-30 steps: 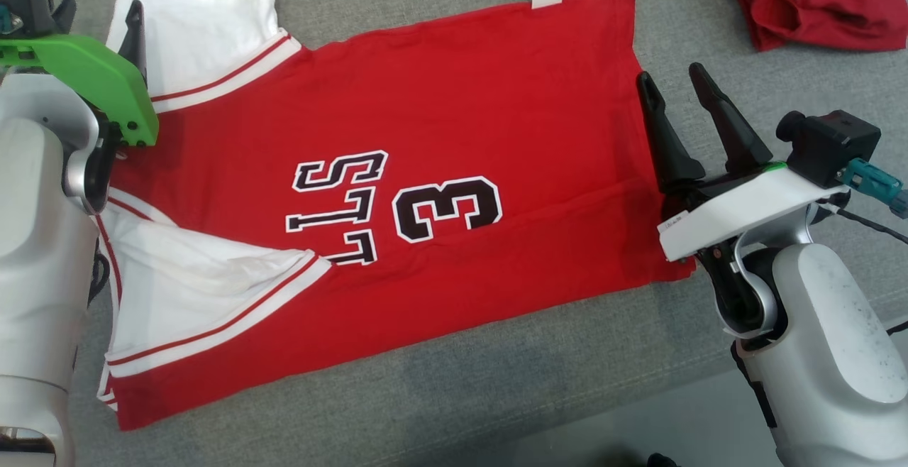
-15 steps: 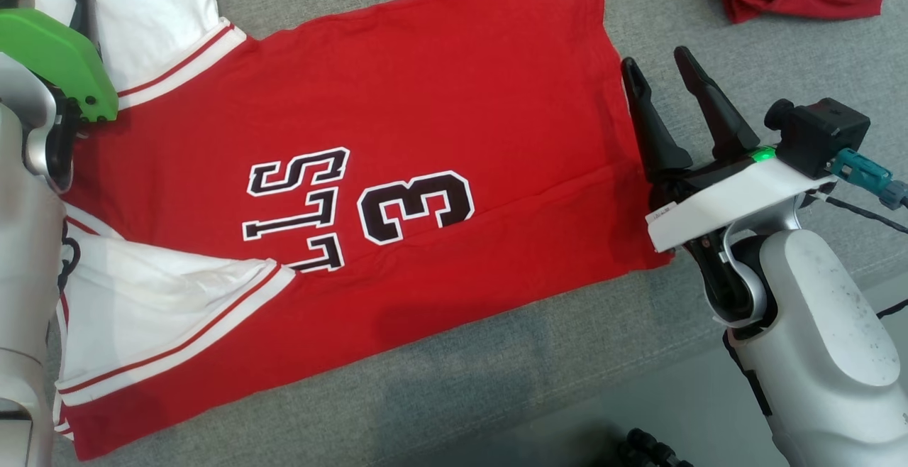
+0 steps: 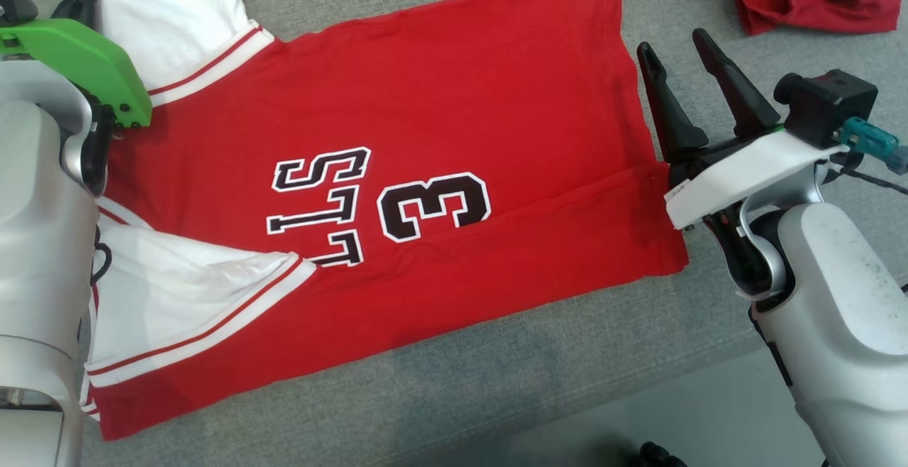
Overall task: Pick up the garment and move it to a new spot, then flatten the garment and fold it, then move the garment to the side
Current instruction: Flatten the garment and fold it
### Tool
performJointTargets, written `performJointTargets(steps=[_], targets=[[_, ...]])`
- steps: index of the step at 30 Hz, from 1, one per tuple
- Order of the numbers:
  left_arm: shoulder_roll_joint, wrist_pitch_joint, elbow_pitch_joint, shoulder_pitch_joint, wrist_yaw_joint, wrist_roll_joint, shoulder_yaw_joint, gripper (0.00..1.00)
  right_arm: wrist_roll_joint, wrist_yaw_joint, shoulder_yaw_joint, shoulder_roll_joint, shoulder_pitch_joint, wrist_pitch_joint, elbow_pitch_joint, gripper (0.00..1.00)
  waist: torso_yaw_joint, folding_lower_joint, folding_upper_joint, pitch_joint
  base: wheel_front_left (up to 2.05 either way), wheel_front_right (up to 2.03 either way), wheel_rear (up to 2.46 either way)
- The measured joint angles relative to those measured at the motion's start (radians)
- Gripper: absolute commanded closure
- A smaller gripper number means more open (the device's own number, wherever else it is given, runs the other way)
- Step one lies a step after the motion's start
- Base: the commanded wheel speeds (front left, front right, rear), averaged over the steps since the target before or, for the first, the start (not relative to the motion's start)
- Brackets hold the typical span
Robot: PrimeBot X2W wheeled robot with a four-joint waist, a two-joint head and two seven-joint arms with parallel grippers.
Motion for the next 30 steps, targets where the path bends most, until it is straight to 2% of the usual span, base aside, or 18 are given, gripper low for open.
performJointTargets(steps=[7,13,19,28,30], targets=[[-0.032,-0.069,-0.028,-0.001,-0.021,-0.039,0.000,1.00,-0.027,0.000,0.027,-0.065,-0.106,0.074,0.099,0.00,0.044,0.0000,0.0000,-0.021,0.00,0.00,0.00],[-0.050,-0.101,-0.086,0.001,-0.030,-0.072,-0.023,1.00,-0.060,0.000,0.086,-0.123,-0.268,0.153,0.283,0.00,0.110,-0.0001,0.0000,-0.027,0.00,0.00,0.00],[-0.058,-0.105,-0.124,0.012,-0.031,-0.101,-0.051,1.00,-0.059,0.000,0.173,-0.146,-0.353,0.204,0.418,0.00,0.158,0.0000,0.0000,-0.018,0.00,0.00,0.00],[-0.052,-0.106,-0.148,0.016,-0.031,-0.130,-0.071,1.00,-0.005,0.000,0.272,-0.163,-0.444,0.229,0.528,0.00,0.180,0.0000,0.0000,0.000,0.00,0.00,0.00],[-0.052,-0.106,-0.148,0.016,-0.031,-0.136,-0.074,1.00,0.008,0.000,0.293,-0.166,-0.464,0.230,0.542,0.28,0.182,-0.0001,0.0000,0.002,0.00,0.00,0.00]])
